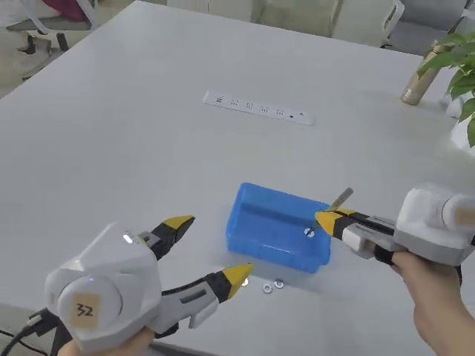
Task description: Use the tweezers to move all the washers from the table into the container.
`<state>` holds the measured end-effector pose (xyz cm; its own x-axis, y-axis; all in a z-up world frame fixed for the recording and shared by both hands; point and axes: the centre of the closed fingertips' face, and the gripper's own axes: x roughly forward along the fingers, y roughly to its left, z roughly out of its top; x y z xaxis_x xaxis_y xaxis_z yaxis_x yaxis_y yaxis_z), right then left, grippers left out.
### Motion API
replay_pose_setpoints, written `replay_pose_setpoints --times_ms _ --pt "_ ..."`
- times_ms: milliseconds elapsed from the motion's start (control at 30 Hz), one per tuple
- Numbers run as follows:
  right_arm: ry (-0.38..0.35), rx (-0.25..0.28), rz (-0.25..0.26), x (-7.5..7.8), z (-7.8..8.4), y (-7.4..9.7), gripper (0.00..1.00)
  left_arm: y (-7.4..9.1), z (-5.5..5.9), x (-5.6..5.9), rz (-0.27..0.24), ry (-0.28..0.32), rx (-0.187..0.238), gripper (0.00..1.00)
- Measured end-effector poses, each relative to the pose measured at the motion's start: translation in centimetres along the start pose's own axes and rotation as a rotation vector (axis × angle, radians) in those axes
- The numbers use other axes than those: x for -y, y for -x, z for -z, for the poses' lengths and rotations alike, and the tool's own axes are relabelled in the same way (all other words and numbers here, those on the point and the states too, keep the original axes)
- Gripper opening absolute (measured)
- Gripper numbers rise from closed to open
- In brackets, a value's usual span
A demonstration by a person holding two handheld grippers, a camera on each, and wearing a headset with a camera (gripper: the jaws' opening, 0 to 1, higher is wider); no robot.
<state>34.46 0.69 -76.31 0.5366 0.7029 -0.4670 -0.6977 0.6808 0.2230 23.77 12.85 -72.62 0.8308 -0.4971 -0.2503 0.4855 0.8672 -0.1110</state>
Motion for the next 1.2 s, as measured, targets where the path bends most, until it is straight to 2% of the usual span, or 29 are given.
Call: replay_pose_setpoints --times_ms 533,700,867,1067,1200 --pt "0.016 -0.062 0.019 1.2 2.0 -1.6 0.03 0.1 0.2 -0.4 -0.015 0.007 -0.001 0.60" --pt "0.028 -0.059 0.009 0.9 2.1 -1.7 0.03 0.1 0.2 -0.5 -0.020 0.008 -0.001 0.59" --pt "0.038 -0.064 0.024 1.2 2.5 -1.9 0.03 0.1 0.3 -0.6 -0.019 0.016 -0.006 0.59" --pt "0.009 -0.031 0.040 1.1 2.1 -1.6 0.04 0.0 0.3 0.0 0.014 0.016 -0.005 0.60" --pt "-0.010 0.022 0.035 0.7 1.1 -0.8 0.04 0.0 0.2 0.0 0.014 0.011 -0.003 0.60"
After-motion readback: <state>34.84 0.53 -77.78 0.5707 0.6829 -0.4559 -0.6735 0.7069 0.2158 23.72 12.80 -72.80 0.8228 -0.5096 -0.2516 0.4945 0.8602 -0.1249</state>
